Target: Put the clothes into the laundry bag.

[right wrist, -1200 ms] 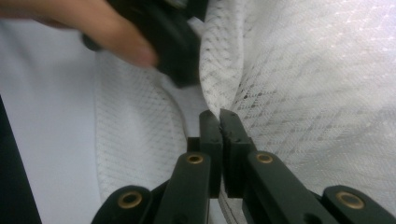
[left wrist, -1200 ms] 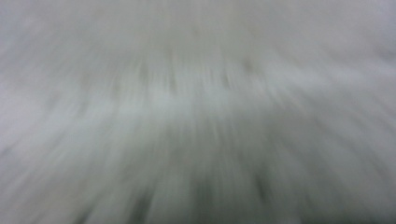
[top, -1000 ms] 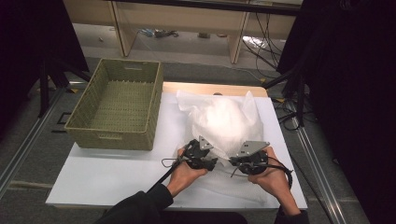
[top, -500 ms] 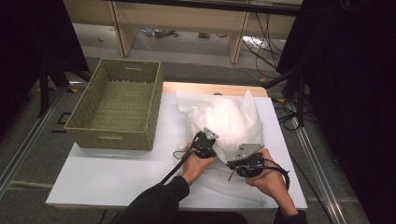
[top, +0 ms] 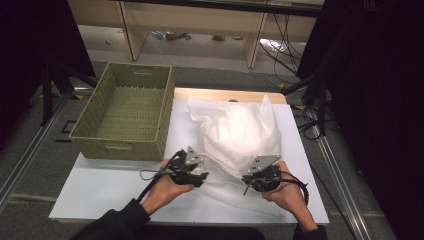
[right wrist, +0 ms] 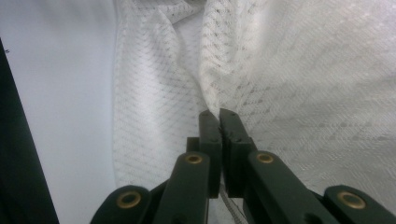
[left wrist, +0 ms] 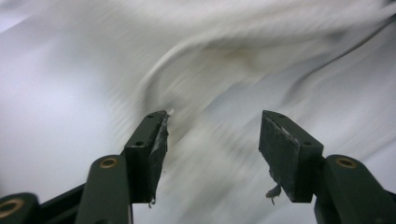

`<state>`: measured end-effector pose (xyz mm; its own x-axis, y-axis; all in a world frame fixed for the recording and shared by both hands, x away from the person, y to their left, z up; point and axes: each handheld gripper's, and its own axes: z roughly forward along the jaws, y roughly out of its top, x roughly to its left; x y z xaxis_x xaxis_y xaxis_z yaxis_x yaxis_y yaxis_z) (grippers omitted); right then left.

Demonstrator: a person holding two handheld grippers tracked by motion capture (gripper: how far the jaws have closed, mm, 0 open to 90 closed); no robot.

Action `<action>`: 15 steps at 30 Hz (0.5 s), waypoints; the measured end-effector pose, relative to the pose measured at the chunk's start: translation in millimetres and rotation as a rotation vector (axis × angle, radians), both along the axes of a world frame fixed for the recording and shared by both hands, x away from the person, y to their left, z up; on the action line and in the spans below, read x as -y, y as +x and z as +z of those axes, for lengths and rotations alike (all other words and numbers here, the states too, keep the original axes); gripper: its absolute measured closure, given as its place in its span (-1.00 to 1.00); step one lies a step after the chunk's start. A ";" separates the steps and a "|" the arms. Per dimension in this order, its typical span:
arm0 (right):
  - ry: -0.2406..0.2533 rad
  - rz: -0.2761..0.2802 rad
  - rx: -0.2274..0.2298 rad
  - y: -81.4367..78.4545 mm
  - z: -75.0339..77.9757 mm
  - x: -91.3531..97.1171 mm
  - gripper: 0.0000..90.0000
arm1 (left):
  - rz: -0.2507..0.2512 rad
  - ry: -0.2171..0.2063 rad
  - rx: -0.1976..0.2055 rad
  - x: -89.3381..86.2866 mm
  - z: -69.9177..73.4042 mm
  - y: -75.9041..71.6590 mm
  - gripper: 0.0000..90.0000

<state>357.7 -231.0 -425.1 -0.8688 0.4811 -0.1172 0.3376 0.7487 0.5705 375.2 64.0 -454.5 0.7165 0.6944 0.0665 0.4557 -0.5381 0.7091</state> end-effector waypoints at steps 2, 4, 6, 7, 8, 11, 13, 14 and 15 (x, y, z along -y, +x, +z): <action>0.001 -0.002 -0.003 -0.7 0.2 -0.4 1.00 | 0.018 0.006 -0.002 -9.7 -2.7 2.8 -0.07; -0.003 0.000 -0.002 -1.5 1.3 -0.8 0.99 | 0.066 -0.062 -0.086 -21.5 -15.1 16.1 -0.06; 0.004 0.007 0.002 -1.1 0.0 -1.4 0.99 | 0.033 -0.097 -0.116 -21.5 -18.8 22.4 0.10; -0.002 -0.001 0.006 -1.8 0.6 -1.0 0.99 | 0.016 -0.107 -0.158 -20.5 -18.9 24.4 0.13; 0.008 -0.018 -0.008 -2.8 -0.1 -1.0 0.99 | 0.019 -0.134 -0.164 -17.8 -20.0 23.6 0.16; 0.007 0.008 0.013 -0.3 -1.2 0.9 0.99 | -0.035 -0.079 -0.160 -10.5 -19.2 18.1 0.33; 0.008 0.007 0.011 -0.2 -1.5 0.7 0.99 | -0.059 -0.033 -0.175 -8.7 -20.9 17.4 0.64; 0.008 0.011 0.009 -0.3 -1.6 0.4 0.99 | -0.068 -0.018 -0.174 -8.6 -22.9 16.6 0.82; 0.012 -0.021 -0.019 -2.6 -0.9 -0.3 0.99 | -0.068 -0.012 -0.184 -9.9 -23.1 14.5 0.90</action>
